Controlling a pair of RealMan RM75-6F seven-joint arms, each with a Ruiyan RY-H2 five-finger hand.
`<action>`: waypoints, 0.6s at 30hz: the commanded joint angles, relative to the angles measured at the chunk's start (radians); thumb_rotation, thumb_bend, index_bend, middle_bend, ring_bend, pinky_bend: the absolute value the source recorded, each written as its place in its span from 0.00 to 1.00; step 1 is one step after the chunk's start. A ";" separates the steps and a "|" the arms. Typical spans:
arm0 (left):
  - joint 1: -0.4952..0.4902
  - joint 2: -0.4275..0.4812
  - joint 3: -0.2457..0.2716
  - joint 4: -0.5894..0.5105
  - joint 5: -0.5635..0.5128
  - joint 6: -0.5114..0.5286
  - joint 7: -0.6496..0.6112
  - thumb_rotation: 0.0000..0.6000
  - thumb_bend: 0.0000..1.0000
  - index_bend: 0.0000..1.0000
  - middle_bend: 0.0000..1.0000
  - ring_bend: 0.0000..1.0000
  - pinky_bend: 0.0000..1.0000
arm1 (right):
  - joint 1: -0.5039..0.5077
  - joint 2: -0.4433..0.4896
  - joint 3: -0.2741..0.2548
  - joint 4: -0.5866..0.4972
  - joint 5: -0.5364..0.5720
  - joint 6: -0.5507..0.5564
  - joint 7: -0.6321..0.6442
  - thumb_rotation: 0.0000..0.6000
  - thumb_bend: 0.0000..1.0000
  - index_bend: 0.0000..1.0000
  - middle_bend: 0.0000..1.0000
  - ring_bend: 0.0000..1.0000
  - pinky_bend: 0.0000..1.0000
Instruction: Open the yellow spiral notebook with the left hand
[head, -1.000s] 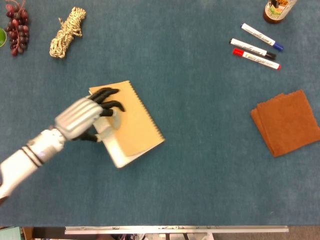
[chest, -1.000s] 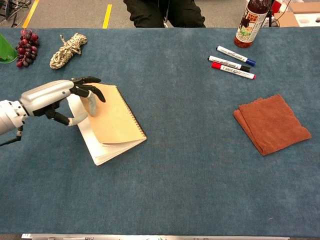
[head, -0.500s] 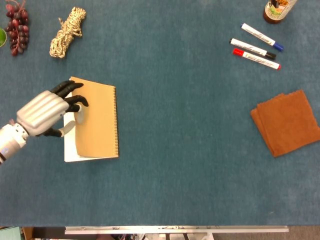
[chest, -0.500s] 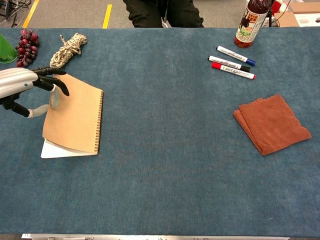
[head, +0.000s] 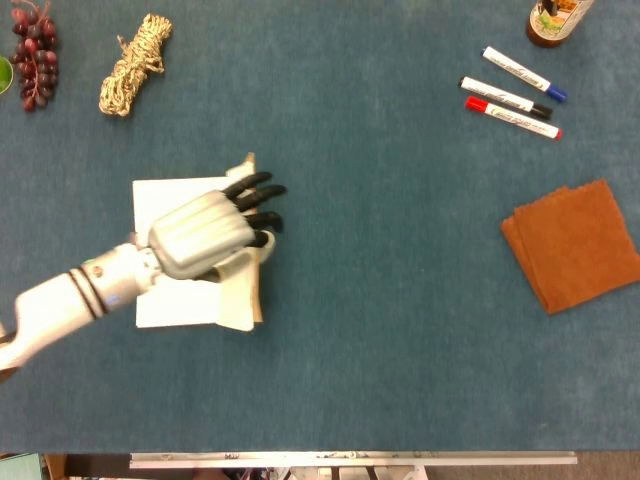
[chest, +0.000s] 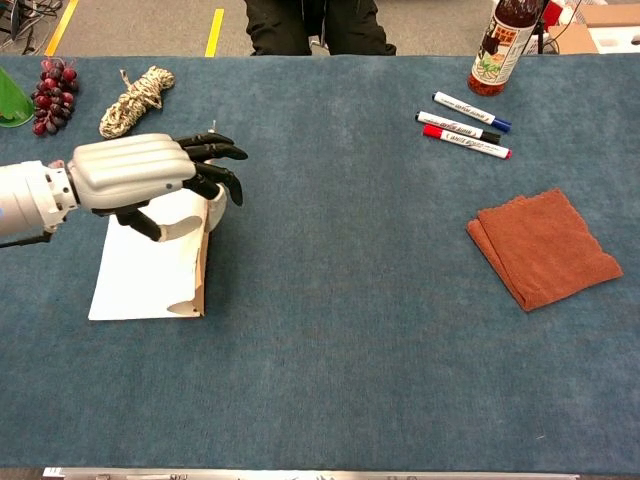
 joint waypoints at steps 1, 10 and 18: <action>-0.034 -0.044 -0.030 -0.022 -0.033 -0.054 0.014 1.00 0.46 0.68 0.28 0.01 0.02 | -0.008 -0.002 -0.002 0.012 0.005 0.004 0.012 1.00 0.24 0.33 0.28 0.22 0.31; -0.074 -0.139 -0.090 -0.043 -0.186 -0.196 0.049 1.00 0.46 0.59 0.23 0.01 0.02 | -0.025 -0.007 -0.005 0.045 0.014 0.007 0.046 1.00 0.24 0.33 0.28 0.22 0.31; -0.054 -0.219 -0.125 -0.034 -0.314 -0.223 0.067 1.00 0.46 0.54 0.23 0.01 0.02 | -0.033 -0.009 -0.003 0.054 0.019 0.008 0.058 1.00 0.24 0.33 0.28 0.22 0.31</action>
